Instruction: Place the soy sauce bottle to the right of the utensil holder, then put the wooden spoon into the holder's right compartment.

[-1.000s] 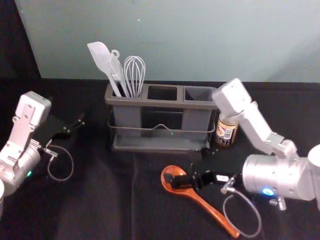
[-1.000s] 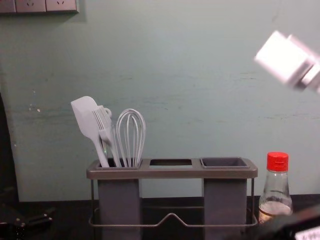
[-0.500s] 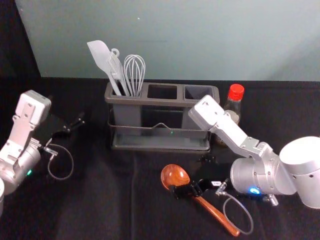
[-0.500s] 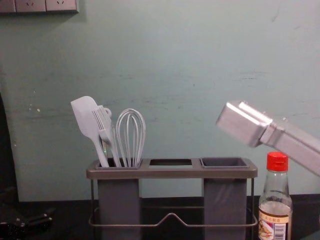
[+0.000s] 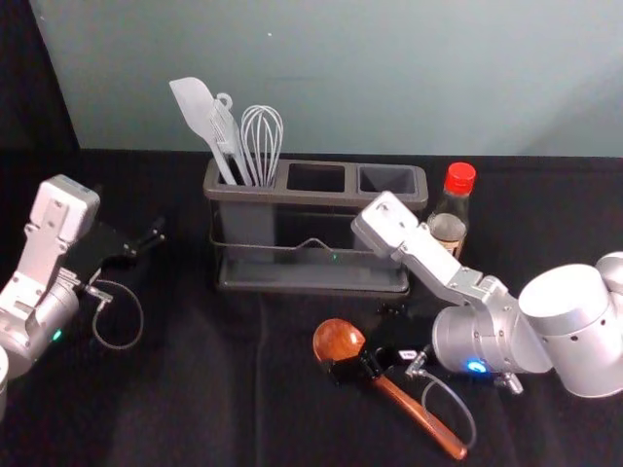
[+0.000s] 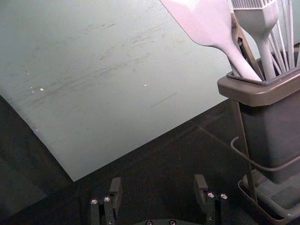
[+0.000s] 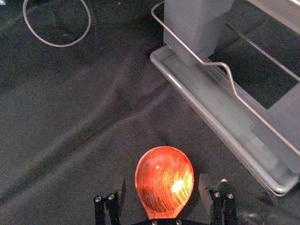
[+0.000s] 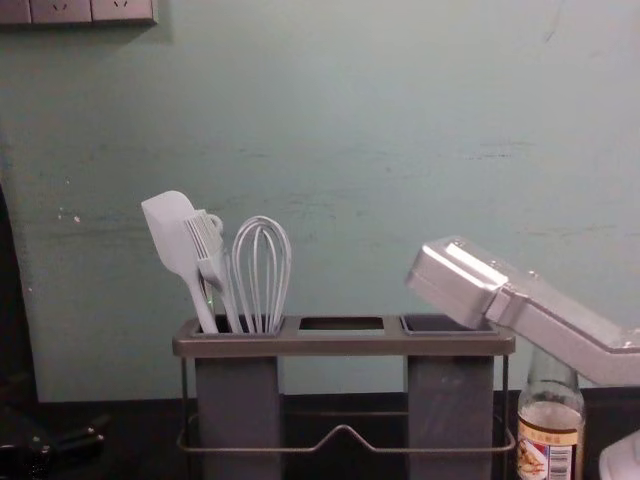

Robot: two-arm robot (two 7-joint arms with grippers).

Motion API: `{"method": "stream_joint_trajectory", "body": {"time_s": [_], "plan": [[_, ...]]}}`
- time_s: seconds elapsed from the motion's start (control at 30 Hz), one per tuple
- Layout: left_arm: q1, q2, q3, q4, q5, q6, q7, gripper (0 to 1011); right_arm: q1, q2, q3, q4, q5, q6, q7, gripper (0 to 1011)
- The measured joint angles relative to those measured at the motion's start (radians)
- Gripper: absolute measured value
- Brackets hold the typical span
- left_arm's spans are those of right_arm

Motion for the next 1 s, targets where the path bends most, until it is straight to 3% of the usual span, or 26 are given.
{"method": "stream_joint_trajectory", "body": {"time_s": [0.47, 1.0], "plan": [[0.0, 0.0, 0.0, 0.0, 0.0, 0.0, 0.0, 1005, 0.003, -0.037, -0.013, 0.04, -0.053, -0.019, 0.015, 1002], [0.0, 0.0, 0.0, 0.0, 0.0, 0.0, 0.0, 1005, -0.003, -0.05, -0.014, 0.045, -0.115, -0.031, 0.022, 1003]]}}
